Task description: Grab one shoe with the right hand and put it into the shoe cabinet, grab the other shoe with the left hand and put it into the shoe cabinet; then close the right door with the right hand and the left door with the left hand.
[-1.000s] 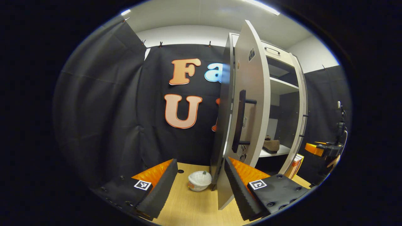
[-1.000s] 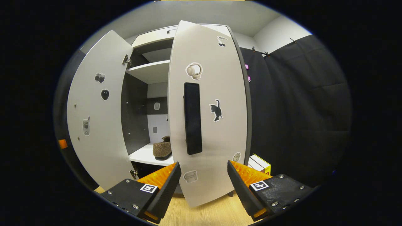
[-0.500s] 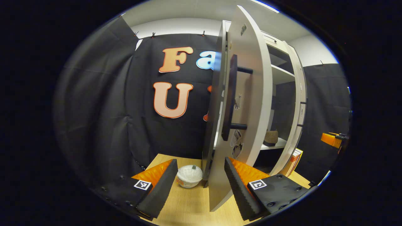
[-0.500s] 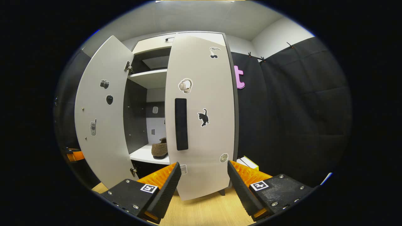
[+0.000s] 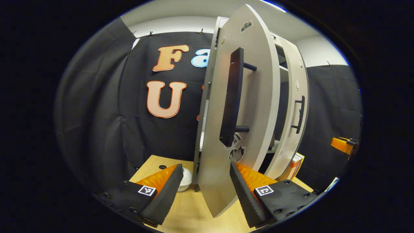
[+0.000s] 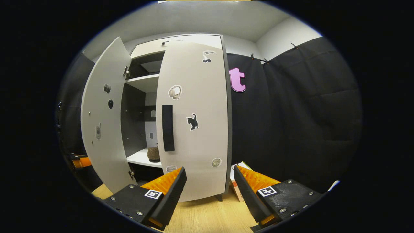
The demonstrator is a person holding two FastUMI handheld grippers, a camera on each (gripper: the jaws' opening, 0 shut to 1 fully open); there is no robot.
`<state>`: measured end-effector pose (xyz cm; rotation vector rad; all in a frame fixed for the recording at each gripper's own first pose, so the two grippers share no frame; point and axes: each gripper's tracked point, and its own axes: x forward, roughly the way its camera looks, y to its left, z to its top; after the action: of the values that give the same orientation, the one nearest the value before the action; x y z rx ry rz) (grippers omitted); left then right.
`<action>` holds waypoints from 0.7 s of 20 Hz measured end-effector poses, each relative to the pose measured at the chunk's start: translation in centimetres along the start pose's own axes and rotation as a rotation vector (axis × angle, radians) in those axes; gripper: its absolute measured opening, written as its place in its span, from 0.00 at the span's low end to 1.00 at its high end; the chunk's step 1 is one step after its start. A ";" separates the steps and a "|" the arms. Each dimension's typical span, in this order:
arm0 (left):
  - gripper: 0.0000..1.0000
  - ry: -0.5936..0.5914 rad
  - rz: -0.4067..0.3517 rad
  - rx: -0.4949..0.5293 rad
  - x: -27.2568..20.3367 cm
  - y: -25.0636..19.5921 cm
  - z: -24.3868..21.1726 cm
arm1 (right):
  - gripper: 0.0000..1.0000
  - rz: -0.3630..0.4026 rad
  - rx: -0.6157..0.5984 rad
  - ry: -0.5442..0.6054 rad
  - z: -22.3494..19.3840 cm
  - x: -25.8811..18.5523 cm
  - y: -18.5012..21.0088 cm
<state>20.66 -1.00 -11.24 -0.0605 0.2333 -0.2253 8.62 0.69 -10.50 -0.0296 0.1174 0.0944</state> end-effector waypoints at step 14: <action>0.96 0.047 -0.064 -0.028 6.5 -6.1 -1.5 | 0.92 -0.037 0.013 0.016 -1.4 1.0 -6.4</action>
<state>25.17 -8.48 -13.61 -0.0905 0.2813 -0.2870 10.01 -5.60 -11.90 -0.0199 0.1336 0.0567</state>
